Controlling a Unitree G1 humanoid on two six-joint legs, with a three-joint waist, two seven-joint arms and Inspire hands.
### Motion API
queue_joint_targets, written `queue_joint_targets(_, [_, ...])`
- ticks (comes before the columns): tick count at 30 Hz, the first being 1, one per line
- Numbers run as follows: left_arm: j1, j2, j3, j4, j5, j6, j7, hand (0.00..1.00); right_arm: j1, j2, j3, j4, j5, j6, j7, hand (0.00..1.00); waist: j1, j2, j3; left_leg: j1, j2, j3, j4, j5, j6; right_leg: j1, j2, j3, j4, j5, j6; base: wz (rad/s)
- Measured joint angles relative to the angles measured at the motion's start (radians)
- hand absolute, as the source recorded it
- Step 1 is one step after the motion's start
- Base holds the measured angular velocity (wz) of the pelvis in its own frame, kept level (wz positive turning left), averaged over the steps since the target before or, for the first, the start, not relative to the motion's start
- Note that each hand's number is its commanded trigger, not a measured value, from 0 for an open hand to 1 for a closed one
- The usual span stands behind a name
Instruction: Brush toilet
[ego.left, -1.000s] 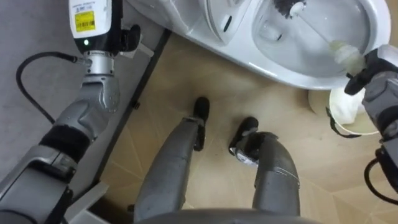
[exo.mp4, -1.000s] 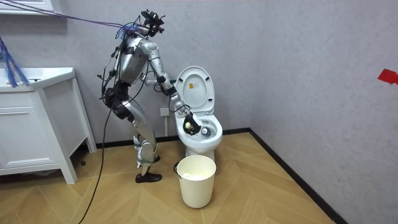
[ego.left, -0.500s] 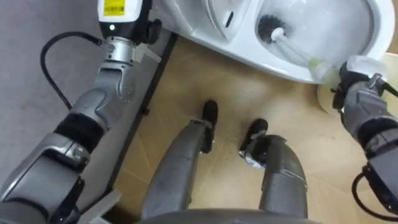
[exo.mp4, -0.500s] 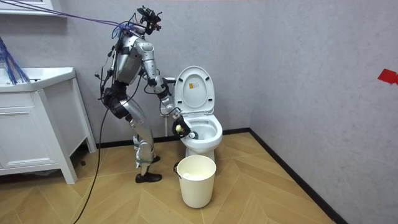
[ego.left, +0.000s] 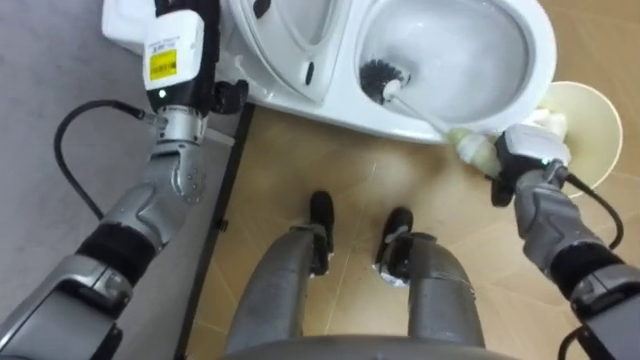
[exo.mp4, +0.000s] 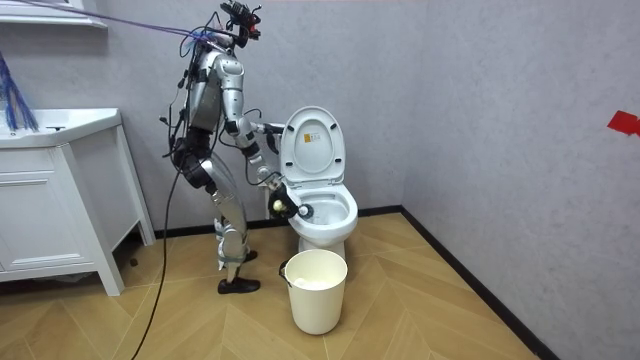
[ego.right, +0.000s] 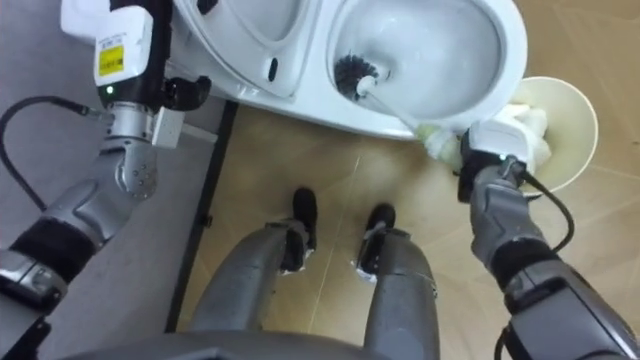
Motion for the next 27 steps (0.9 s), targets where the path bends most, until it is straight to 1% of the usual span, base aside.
queue_joint_targets(1, [-0.005, 0.004, -0.003, 0.000, -0.003, -0.002, -0.004, 0.00, -0.007, -0.013, 0.013, 0.006, 0.003, -0.005, -0.001, 1.00, 0.004, -0.002, 0.0010, -0.001, 0.003, 0.009, 0.002, 0.000, 0.001, -0.001, 0.001, 0.002, 0.000, 0.002, 0.001, -0.12])
queue_joint_targets(2, [-0.016, 0.015, -0.012, 0.000, -0.007, -0.005, -0.011, 0.00, -0.036, -0.039, 0.040, 0.032, 0.018, -0.024, -0.001, 1.00, 0.011, -0.008, 0.0047, -0.003, 0.005, 0.018, 0.004, 0.000, 0.001, -0.006, 0.000, 0.004, 0.001, 0.003, 0.003, -0.14])
queue_joint_targets(3, [-0.033, 0.028, -0.029, -0.003, -0.009, -0.005, -0.017, 0.00, -0.064, -0.065, 0.071, 0.054, 0.057, -0.037, 0.001, 1.00, 0.022, -0.018, 0.0095, -0.004, 0.005, 0.024, 0.002, 0.002, 0.004, -0.013, -0.005, 0.004, 0.008, 0.003, 0.005, -0.12])
queue_joint_targets(4, [-0.041, 0.032, -0.031, -0.006, -0.010, -0.005, -0.022, 0.00, -0.082, -0.073, 0.084, 0.073, 0.086, -0.047, 0.001, 1.00, 0.026, -0.022, 0.0106, -0.007, 0.004, 0.025, 0.001, 0.003, 0.006, -0.017, -0.006, 0.004, 0.011, 0.003, 0.006, 0.00])
queue_joint_targets(5, [-0.052, 0.040, -0.031, -0.017, -0.009, -0.005, -0.028, 0.00, -0.121, -0.078, 0.096, 0.114, 0.150, -0.068, 0.008, 1.00, 0.028, -0.028, 0.0126, -0.017, 0.004, 0.024, 0.001, 0.008, 0.013, -0.027, -0.006, 0.003, 0.015, 0.003, 0.009, 0.04])
queue_joint_targets(6, [-0.064, 0.053, -0.033, -0.024, -0.002, -0.005, -0.030, 0.00, -0.161, -0.072, 0.094, 0.149, 0.229, -0.079, 0.013, 1.00, 0.028, -0.042, 0.0195, -0.023, 0.000, 0.025, 0.001, 0.010, 0.017, -0.043, -0.013, 0.006, 0.031, 0.001, 0.007, 0.07])
queue_joint_targets(7, [-0.069, 0.057, -0.033, -0.027, 0.001, -0.005, -0.029, 0.00, -0.182, -0.066, 0.092, 0.163, 0.276, -0.080, 0.012, 1.00, 0.026, -0.047, 0.0229, -0.028, -0.002, 0.023, 0.001, 0.012, 0.017, -0.050, -0.018, 0.006, 0.041, -0.001, 0.006, 0.06])
queue_joint_targets(8, [-0.078, 0.061, -0.033, -0.033, 0.006, -0.005, -0.026, 0.00, -0.229, -0.059, 0.086, 0.186, 0.374, -0.081, 0.012, 1.00, 0.026, -0.058, 0.0231, -0.040, -0.010, 0.025, 0.003, 0.018, 0.019, -0.074, -0.028, 0.013, 0.061, -0.004, 0.005, 0.06])
queue_joint_targets(9, [-0.093, 0.060, -0.033, -0.033, 0.015, -0.005, -0.026, 0.00, -0.278, -0.059, 0.061, 0.206, 0.463, -0.091, 0.010, 1.00, 0.026, -0.066, 0.0268, -0.048, -0.016, 0.033, 0.003, 0.022, 0.024, -0.094, -0.033, 0.031, 0.082, -0.005, 0.003, 0.06])
queue_joint_targets(10, [-0.099, 0.060, -0.033, -0.032, 0.027, -0.004, -0.026, 0.00, -0.307, -0.058, 0.046, 0.220, 0.508, -0.097, 0.008, 1.00, 0.027, -0.070, 0.0290, -0.050, -0.016, 0.037, 0.003, 0.025, 0.026, -0.102, -0.034, 0.040, 0.090, -0.004, 0.004, -0.06])
queue_joint_targets(11, [-0.109, 0.062, -0.029, -0.030, 0.046, -0.004, -0.026, 0.00, -0.368, -0.059, 0.034, 0.247, 0.559, -0.097, 0.010, 1.00, 0.030, -0.085, 0.0365, -0.051, -0.017, 0.047, 0.002, 0.027, 0.028, -0.115, -0.039, 0.054, 0.104, -0.004, 0.005, -0.07])
queue_joint_targets(12, [-0.112, 0.064, -0.026, -0.033, 0.049, -0.004, -0.024, 0.00, -0.394, -0.065, 0.034, 0.268, 0.565, -0.095, 0.011, 1.00, 0.029, -0.105, 0.0364, -0.057, -0.020, 0.050, 0.005, 0.029, 0.029, -0.128, -0.045, 0.060, 0.118, -0.006, 0.004, -0.06])
queue_joint_targets(13, [-0.114, 0.065, -0.025, -0.038, 0.051, -0.003, -0.019, 0.00, -0.394, -0.069, 0.034, 0.268, 0.568, -0.096, 0.011, 1.00, 0.028, -0.115, 0.0378, -0.061, -0.022, 0.049, 0.007, 0.029, 0.029, -0.132, -0.047, 0.060, 0.123, -0.008, 0.004, 0.05])
queue_joint_targets(14, [-0.115, 0.068, -0.017, -0.043, 0.071, -0.001, -0.003, 0.00, -0.394, -0.069, 0.034, 0.268, 0.572, -0.096, 0.011, 1.00, 0.022, -0.132, 0.0364, -0.074, -0.022, 0.047, 0.016, 0.029, 0.029, -0.142, -0.048, 0.057, 0.129, -0.009, 0.004, 0.09])
queue_joint_targets(15, [-0.118, 0.069, -0.013, -0.044, 0.092, 0.002, 0.006, 0.00, -0.394, -0.069, 0.032, 0.266, 0.582, -0.096, 0.011, 1.00, 0.020, -0.136, 0.0364, -0.085, -0.021, 0.043, 0.024, 0.029, 0.030, -0.147, -0.048, 0.052, 0.131, -0.008, 0.006, 0.08])
queue_joint_targets(17, [-0.129, 0.073, -0.012, -0.040, 0.115, 0.003, 0.002, 0.00, -0.394, -0.069, 0.017, 0.265, 0.583, -0.096, 0.012, 1.00, 0.015, -0.136, 0.0363, -0.098, -0.024, 0.042, 0.037, 0.026, 0.034, -0.157, -0.054, 0.052, 0.141, -0.006, 0.008, 0.05])
queue_joint_targets(18, [-0.132, 0.077, -0.012, -0.038, 0.125, 0.003, 0.001, 0.00, -0.394, -0.070, 0.016, 0.263, 0.579, -0.096, 0.012, 1.00, 0.012, -0.136, 0.0362, -0.104, -0.031, 0.041, 0.037, 0.023, 0.038, -0.166, -0.064, 0.051, 0.155, -0.008, 0.009, 0.07])
queue_joint_targets(19, [-0.134, 0.076, -0.012, -0.038, 0.126, 0.003, 0.000, 0.00, -0.394, -0.070, 0.016, 0.263, 0.578, -0.096, 0.013, 1.00, 0.009, -0.136, 0.0362, -0.105, -0.034, 0.042, 0.036, 0.022, 0.036, -0.168, -0.067, 0.051, 0.160, -0.009, 0.011, 0.08])
queue_joint_targets(21, [-0.140, 0.076, -0.012, -0.035, 0.141, 0.006, -0.008, 0.00, -0.394, -0.070, 0.001, 0.263, 0.564, -0.096, 0.026, 1.00, 0.009, -0.135, 0.0360, -0.108, -0.040, 0.043, 0.036, 0.023, 0.040, -0.173, -0.070, 0.054, 0.164, -0.011, 0.021, 0.02])
queue_joint_targets(23, [-0.143, 0.076, -0.012, -0.030, 0.167, 0.014, -0.024, 0.00, -0.394, -0.070, -0.008, 0.263, 0.548, -0.092, 0.039, 1.00, 0.013, -0.135, 0.0358, -0.105, -0.046, 0.045, 0.036, 0.024, 0.040, -0.173, -0.070, 0.058, 0.164, -0.010, 0.023, -0.02])
queue_joint_targets(25, [-0.143, 0.076, -0.015, -0.031, 0.179, 0.024, -0.041, 0.00, -0.389, -0.069, -0.007, 0.263, 0.547, -0.088, 0.048, 1.00, 0.017, -0.130, 0.0348, -0.103, -0.047, 0.041, 0.044, 0.024, 0.041, -0.168, -0.072, 0.052, 0.163, -0.008, 0.020, 0.03])
queue_joint_targets(26, [-0.143, 0.076, -0.017, -0.031, 0.185, 0.027, -0.051, 0.00, -0.385, -0.068, -0.007, 0.263, 0.543, -0.086, 0.053, 1.00, 0.018, -0.123, 0.0349, -0.103, -0.047, 0.035, 0.047, 0.023, 0.041, -0.163, -0.072, 0.046, 0.162, -0.006, 0.015, 0.07])
queue_joint_targets(27, [-0.143, 0.076, -0.019, -0.031, 0.188, 0.028, -0.059, 0.00, -0.380, -0.066, -0.007, 0.263, 0.529, -0.086, 0.054, 1.00, 0.020, -0.118, 0.0352, -0.102, -0.047, 0.034, 0.046, 0.023, 0.041, -0.162, -0.072, 0.045, 0.161, -0.007, 0.015, 0.06])
